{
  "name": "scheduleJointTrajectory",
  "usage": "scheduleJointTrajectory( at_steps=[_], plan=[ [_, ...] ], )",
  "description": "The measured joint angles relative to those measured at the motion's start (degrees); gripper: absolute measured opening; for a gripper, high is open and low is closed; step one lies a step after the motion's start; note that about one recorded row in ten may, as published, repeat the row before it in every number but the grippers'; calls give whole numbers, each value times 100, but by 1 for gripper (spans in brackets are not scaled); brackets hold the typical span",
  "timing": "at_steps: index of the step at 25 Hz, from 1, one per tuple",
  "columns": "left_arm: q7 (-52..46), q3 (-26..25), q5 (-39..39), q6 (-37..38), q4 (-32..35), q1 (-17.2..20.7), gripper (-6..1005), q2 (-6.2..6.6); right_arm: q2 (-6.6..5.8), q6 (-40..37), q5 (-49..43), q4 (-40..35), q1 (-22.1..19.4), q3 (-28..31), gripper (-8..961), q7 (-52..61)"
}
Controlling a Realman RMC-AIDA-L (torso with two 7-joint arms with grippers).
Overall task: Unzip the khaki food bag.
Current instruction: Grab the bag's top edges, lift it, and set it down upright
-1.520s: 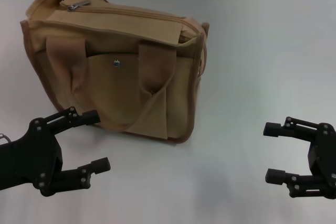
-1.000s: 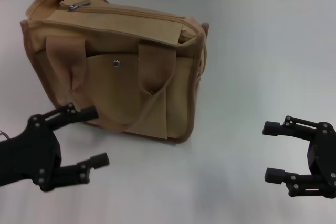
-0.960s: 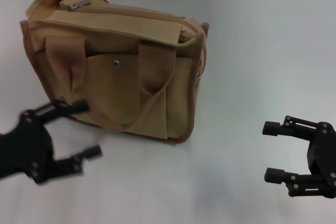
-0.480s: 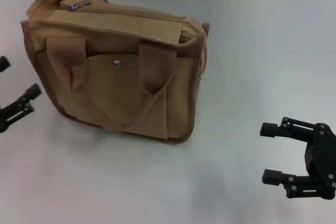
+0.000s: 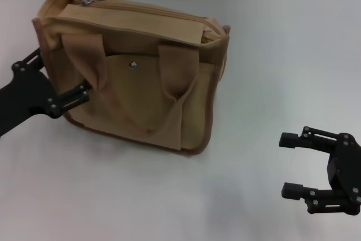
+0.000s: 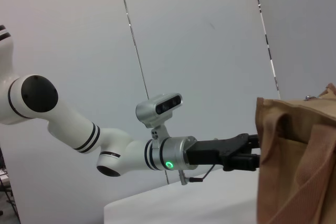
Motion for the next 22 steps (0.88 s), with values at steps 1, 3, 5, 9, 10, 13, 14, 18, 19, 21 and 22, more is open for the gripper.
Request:
scheduleJointTrajectory(
  at_steps=[1,3,5,9,10,13,14,18,19,21,22],
  plan=[
    [7,-3,-10,-55,-3,-18,769,-30,0,0,0,0,-5,1,838,0],
    [77,-32,-47,-154,-21,-41,745,-100,0,0,1,0,-10,2,838,-1],
    [120,-36,-54,-161,-82,-67,722,-116,0,0,0,0,-12,4,838,-2],
    [186,-17,-56,-173,-125,-107,658,-132,0,0,1,8,-14,3,837,-3],
    [191,-17,-55,-173,-126,-109,629,-132,0,0,2,9,-14,4,837,-3],
    [240,-52,-93,-174,-129,-116,541,-134,0,0,3,9,-11,6,837,-3],
    [270,-57,-115,-178,-136,-116,536,-138,0,0,4,9,-9,7,837,-3],
    [362,-55,-253,-191,-216,-124,517,-146,0,0,7,10,-15,18,836,-3],
    [366,-51,-289,-192,-222,-125,513,-146,0,0,8,12,-15,22,836,-3],
    [391,-47,-327,-192,-247,-133,503,-147,0,-5,10,16,-15,25,836,-3],
    [421,-47,-344,-189,-272,-142,498,-148,0,-13,11,20,-15,25,836,-3]
  ],
)
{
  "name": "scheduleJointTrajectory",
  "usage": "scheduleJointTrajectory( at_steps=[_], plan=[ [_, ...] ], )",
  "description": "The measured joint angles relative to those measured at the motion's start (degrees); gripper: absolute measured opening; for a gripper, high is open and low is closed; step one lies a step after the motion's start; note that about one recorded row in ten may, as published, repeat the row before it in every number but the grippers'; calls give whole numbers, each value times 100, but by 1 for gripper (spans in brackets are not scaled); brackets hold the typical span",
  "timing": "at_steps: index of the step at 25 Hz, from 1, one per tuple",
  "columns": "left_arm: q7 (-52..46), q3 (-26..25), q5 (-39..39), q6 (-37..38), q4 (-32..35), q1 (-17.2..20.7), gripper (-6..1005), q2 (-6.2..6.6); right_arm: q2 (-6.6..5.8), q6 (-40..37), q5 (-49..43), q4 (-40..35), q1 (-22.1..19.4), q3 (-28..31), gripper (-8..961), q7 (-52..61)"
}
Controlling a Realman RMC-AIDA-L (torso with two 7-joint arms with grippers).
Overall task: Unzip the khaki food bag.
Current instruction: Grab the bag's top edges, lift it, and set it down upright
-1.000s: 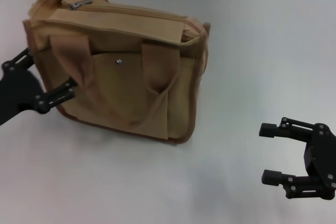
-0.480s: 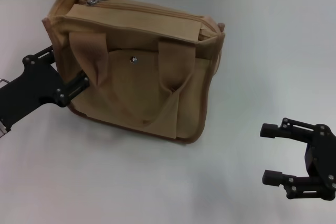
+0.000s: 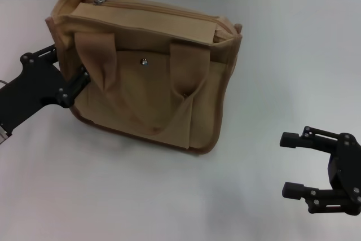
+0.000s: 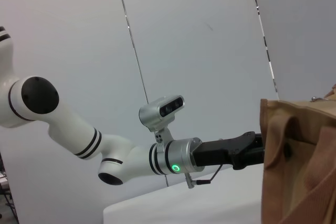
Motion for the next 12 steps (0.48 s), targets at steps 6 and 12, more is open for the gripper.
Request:
scheduleJointTrajectory(
  at_steps=[6,12],
  plan=[
    [104,-7,-100,26,-124,-32,400,-11,0,-36,18,43,1,25,835,-3],
    [196,43,-420,134,-164,-14,295,-21,-2,-49,152,43,-10,186,835,-7]
  ],
)
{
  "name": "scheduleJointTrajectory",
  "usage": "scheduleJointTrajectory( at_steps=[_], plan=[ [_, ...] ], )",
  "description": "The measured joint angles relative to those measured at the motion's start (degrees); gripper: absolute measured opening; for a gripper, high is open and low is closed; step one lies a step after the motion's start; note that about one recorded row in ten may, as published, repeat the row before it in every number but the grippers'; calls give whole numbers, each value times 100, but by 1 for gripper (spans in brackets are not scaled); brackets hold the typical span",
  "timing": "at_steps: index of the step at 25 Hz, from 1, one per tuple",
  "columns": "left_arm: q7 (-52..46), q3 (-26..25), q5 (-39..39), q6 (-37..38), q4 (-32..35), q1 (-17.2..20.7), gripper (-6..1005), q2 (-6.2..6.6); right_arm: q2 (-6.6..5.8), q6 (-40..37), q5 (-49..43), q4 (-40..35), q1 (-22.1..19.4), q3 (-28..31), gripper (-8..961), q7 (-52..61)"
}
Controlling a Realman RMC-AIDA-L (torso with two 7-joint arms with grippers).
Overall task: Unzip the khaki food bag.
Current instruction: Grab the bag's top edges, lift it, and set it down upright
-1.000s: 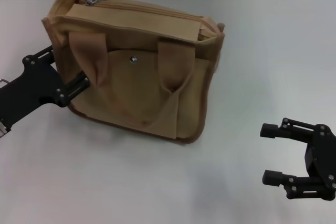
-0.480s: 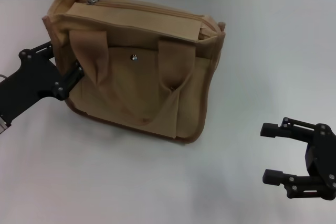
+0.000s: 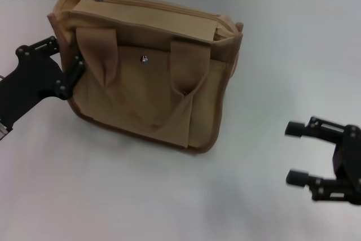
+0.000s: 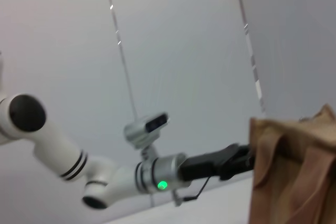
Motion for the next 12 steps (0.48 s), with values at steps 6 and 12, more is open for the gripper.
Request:
scheduleJointTrajectory(
  at_steps=[6,12],
  plan=[
    [-16,1,-34,109,-1,-19,237,7,0,-11,766,6,-171,136,835,-2],
    [8,8,-31,196,-1,-31,172,11,-1,25,1317,44,-329,201,835,-2]
  ],
)
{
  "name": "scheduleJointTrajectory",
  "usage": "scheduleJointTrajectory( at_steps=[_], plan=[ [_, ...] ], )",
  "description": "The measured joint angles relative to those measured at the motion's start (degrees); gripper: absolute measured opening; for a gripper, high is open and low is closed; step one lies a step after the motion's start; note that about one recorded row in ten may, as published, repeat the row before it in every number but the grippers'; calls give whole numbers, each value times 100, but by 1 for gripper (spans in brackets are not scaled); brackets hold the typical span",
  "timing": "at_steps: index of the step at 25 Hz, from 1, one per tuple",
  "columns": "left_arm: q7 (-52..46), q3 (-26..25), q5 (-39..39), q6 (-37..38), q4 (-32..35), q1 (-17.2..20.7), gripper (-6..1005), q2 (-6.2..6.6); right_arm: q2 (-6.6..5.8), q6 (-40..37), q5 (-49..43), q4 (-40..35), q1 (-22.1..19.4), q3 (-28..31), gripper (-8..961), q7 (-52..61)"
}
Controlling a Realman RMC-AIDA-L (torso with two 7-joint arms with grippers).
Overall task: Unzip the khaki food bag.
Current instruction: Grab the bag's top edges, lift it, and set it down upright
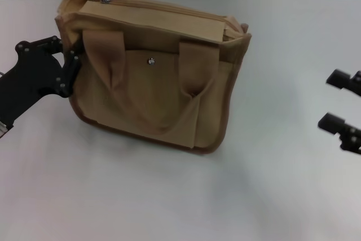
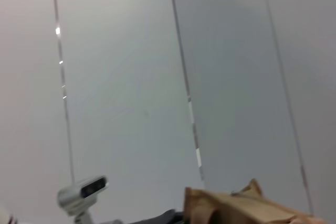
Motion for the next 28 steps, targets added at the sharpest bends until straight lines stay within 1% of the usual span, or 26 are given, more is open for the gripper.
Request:
scheduleJointTrajectory(
  at_steps=[5,6,7,8,10,13,17,21,23,28],
  plan=[
    [0,-16,8,151,25,1,117,7,-1,2,53,142,14,366,835,0],
    [0,-15,9,194,44,1,106,8,3,-1,100,236,55,621,835,0],
    [0,-14,12,270,58,-5,94,9,3,-1,100,236,55,621,835,0],
    [0,-16,12,359,69,-14,83,12,5,-1,172,326,85,789,835,0],
    [-21,-33,13,577,131,-56,82,20,6,8,401,513,127,1012,835,0],
    [-87,-40,13,844,300,-135,81,27,6,95,1091,873,233,1233,835,0],
    [-194,-41,14,1024,381,-326,78,30,13,363,1633,1105,496,1258,834,0],
    [-254,-1,18,970,394,-447,48,34,15,602,1671,1125,793,1207,834,0],
    [-253,1,27,961,395,-419,48,35,15,671,1661,1142,831,1178,834,0],
    [-91,1,37,930,381,-201,48,31,13,879,1656,1163,775,1057,834,-1]
  ],
)
